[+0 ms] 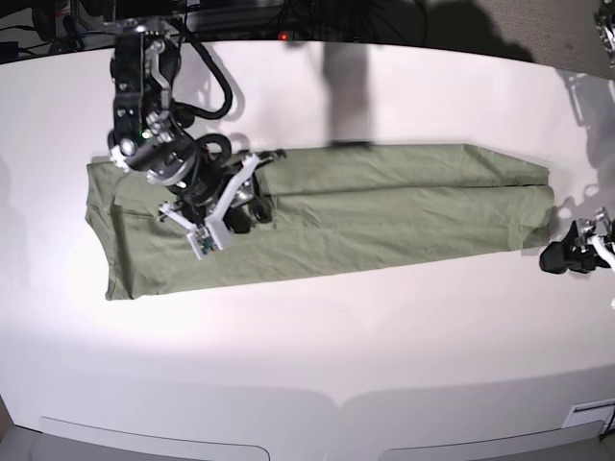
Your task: Fold the T-shirt properly
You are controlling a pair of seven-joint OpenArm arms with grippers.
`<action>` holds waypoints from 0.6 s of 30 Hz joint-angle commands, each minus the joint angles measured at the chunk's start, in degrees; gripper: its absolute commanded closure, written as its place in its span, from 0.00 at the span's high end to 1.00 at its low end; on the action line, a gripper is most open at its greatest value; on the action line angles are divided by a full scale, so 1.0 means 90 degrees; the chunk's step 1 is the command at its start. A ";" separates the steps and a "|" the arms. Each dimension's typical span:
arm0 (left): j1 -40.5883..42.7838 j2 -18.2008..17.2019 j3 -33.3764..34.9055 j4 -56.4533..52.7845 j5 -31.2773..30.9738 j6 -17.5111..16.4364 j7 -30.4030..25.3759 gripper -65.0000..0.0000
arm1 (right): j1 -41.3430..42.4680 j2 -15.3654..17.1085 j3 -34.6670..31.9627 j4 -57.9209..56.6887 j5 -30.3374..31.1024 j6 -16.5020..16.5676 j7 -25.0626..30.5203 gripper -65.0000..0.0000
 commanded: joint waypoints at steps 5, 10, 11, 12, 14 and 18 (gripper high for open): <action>0.0189 -0.0172 -0.0036 0.0087 0.0401 -0.0069 -0.0141 0.70 | -0.0600 -0.0257 0.0529 0.1151 0.0413 0.0033 0.0053 0.31; 0.0612 -0.0172 -0.0036 0.0087 0.1336 -0.0069 -0.1073 0.70 | -0.0984 -0.0347 0.0969 0.1367 0.0765 0.0033 -0.0114 0.31; 0.0673 -0.0172 -0.0036 0.0085 0.1370 -0.0069 -0.1115 0.70 | -0.1042 -0.0342 0.1039 0.1367 0.0882 0.0033 -0.0131 0.31; 0.0721 -0.0172 -0.0036 0.0085 0.1370 -0.0069 -0.1166 0.70 | -0.1064 -0.0318 0.1103 0.1367 0.1037 0.0033 -0.0226 0.31; 0.0784 -0.0172 -0.0036 0.0083 0.1443 -0.0069 -0.1280 0.70 | -0.1054 -0.0204 0.1180 0.1372 0.1518 0.0033 -0.0549 0.31; 0.0874 -0.0138 -0.0036 0.0005 0.2888 -0.0069 -0.1962 0.70 | -0.1054 0.0019 0.1197 0.1625 0.2164 0.0033 -0.1141 0.31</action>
